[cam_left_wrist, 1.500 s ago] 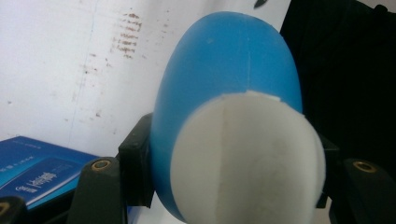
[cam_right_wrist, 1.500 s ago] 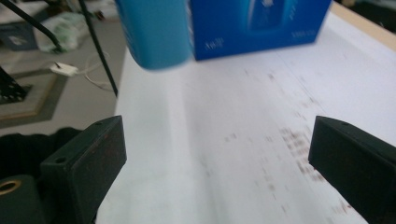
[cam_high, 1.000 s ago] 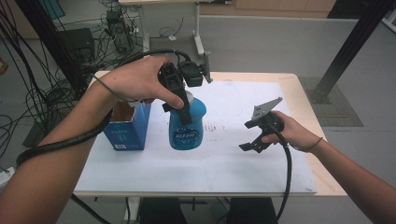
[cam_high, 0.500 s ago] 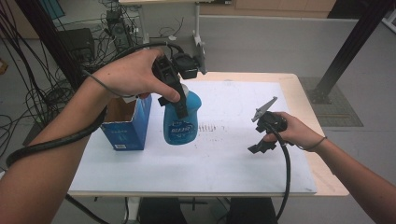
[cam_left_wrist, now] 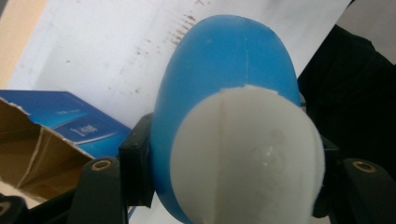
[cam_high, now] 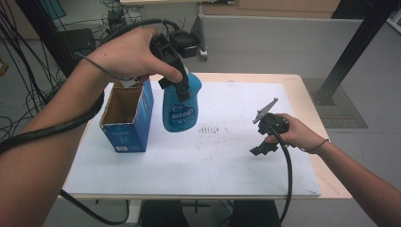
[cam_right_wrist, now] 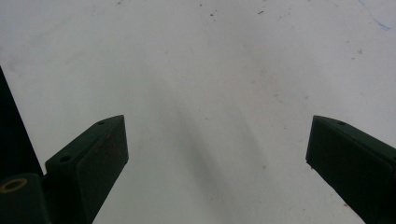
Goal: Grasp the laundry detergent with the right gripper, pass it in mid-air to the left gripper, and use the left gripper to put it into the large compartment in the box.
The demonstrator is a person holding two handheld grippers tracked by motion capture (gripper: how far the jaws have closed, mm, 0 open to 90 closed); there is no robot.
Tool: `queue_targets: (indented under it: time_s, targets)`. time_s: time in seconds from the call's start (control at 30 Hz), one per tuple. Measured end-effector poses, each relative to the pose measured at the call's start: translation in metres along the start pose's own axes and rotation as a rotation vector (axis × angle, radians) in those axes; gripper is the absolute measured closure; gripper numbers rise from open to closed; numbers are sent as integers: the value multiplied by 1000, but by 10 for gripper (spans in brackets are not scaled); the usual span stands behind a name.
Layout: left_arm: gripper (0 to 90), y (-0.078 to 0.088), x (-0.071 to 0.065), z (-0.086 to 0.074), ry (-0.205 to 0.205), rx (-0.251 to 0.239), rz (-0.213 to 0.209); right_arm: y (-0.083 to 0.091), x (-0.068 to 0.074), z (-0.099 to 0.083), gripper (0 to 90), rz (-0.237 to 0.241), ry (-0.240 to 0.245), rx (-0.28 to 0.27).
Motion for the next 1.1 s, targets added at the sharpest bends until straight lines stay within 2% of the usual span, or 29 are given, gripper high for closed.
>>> queue_targets:
  time_s: [0.2, 0.4, 0.53, 0.73, 0.93, 1.1]
  targets:
    - [374, 12, 12, 5, 52, -9, 34, -2, 0, 0, 54, 3, -8, -7]
    - [375, 21, 27, 2, 111, -22, 53, -4, -1, 0, 54, 3, -4, -8]
    - [375, 27, 42, -5, 163, -34, 75, -5, -2, 0, 54, 1, -8, -9]
    - [375, 37, 67, -20, 270, -62, 119, -7, -3, 1, 54, 3, -3, -11]
    - [375, 45, 85, -33, 343, -70, 152, -9, -3, 2, 54, 1, 0, -12]
    - [375, 50, 99, -42, 411, -78, 197, -11, -2, 3, 54, 5, -1, -13]
Point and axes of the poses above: each handheld gripper's, and its own axes: y roughly backward along the jaws, z roughly out of its top, x roughly to its left, the point moved 9 cm from there along -y, roughly forward along the jaws, and after that the axes turned 13 degrees about -x, right-handed, at the moved point
